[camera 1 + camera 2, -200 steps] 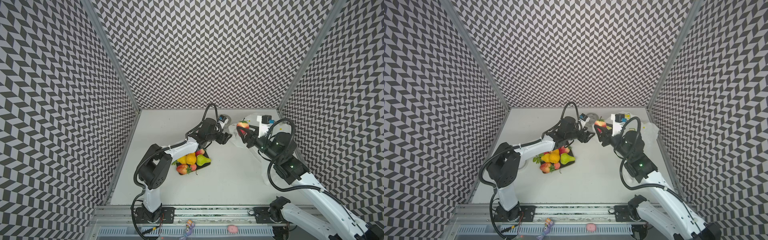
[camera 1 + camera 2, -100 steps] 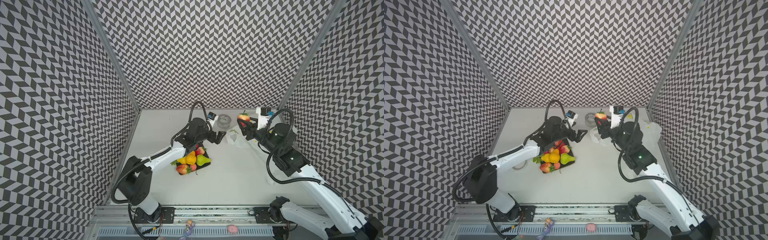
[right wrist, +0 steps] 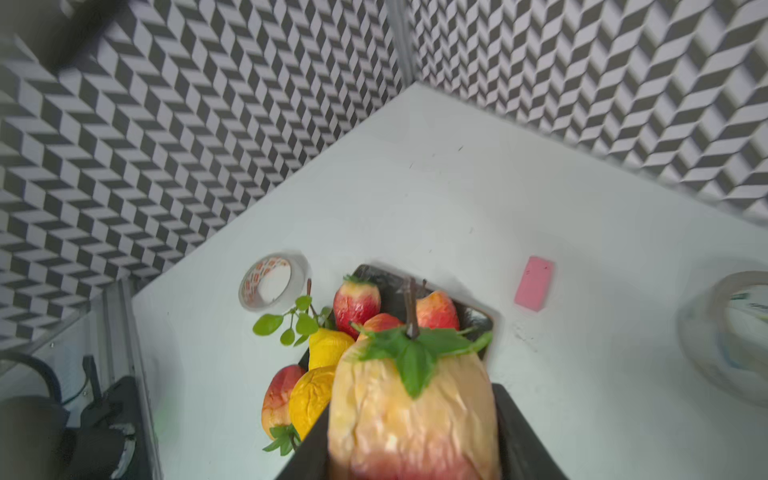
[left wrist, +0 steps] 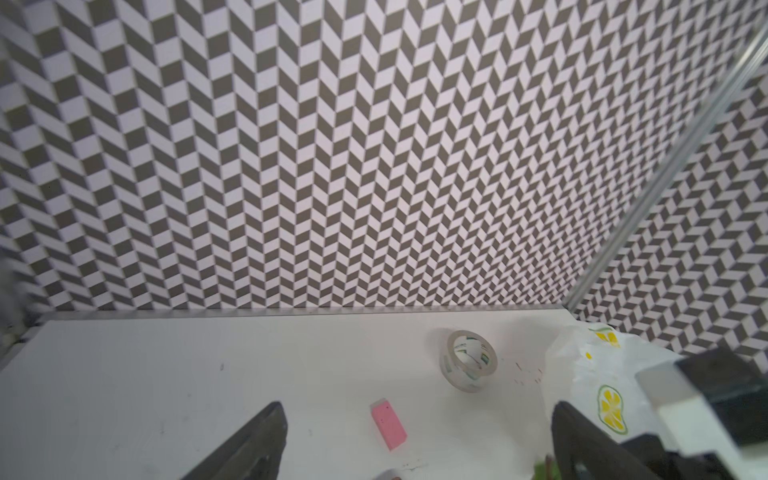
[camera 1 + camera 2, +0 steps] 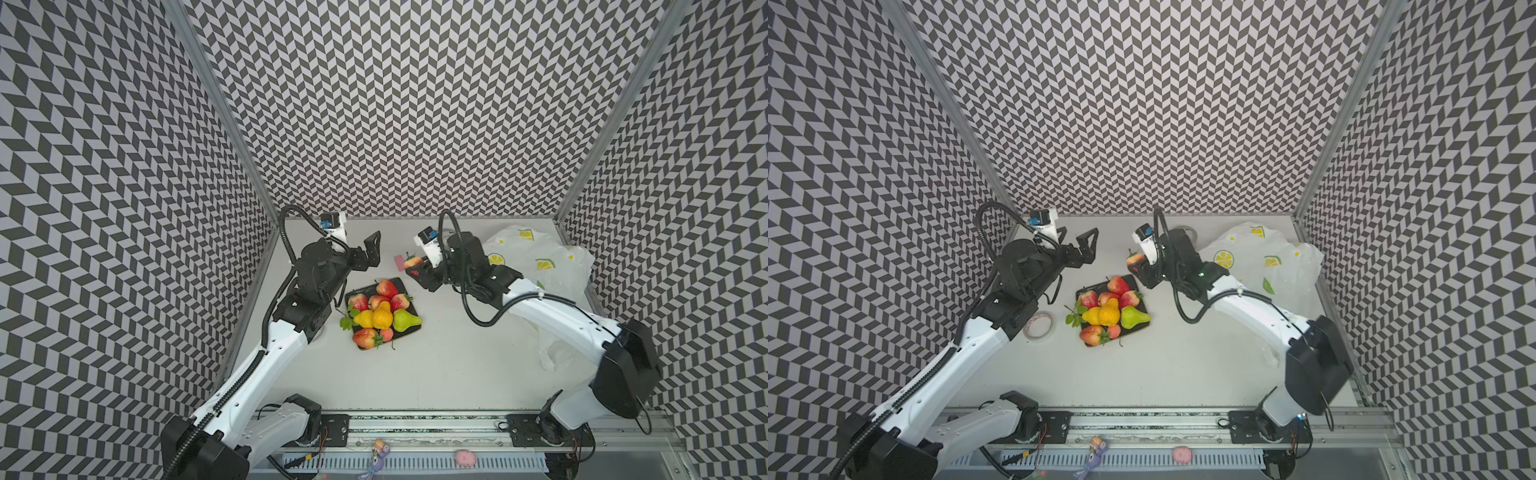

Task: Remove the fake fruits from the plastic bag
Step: 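Lower the strawberry onto the black pad and open the right gripper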

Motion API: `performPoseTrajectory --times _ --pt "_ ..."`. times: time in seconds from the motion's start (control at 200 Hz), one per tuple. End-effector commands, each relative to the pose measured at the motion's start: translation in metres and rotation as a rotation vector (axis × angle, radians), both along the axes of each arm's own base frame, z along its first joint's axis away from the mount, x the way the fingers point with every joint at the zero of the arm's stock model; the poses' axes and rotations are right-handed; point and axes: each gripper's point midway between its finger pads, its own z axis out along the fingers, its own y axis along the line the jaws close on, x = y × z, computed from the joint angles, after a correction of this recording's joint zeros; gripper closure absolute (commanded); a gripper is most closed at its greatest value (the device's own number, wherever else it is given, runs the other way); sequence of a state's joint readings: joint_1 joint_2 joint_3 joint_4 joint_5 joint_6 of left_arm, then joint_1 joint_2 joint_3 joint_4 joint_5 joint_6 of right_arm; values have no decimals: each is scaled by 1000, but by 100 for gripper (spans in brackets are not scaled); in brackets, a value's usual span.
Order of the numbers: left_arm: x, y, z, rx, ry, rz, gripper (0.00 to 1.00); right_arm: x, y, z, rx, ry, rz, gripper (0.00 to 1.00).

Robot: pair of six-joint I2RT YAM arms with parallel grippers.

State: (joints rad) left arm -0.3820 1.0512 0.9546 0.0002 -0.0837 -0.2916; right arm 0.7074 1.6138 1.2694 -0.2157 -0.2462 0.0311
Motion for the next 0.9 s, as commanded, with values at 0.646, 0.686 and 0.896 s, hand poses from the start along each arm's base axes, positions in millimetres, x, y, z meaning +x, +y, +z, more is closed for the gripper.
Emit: performPoseTrajectory --times 0.646,0.686,0.896 --pt "1 34 -23 -23 87 130 2 11 64 -104 30 377 -94 45" --pt "1 35 -23 -23 87 132 2 11 64 -103 32 379 -97 41" --pt "1 36 -23 -19 86 135 2 15 63 -88 50 347 -108 28"
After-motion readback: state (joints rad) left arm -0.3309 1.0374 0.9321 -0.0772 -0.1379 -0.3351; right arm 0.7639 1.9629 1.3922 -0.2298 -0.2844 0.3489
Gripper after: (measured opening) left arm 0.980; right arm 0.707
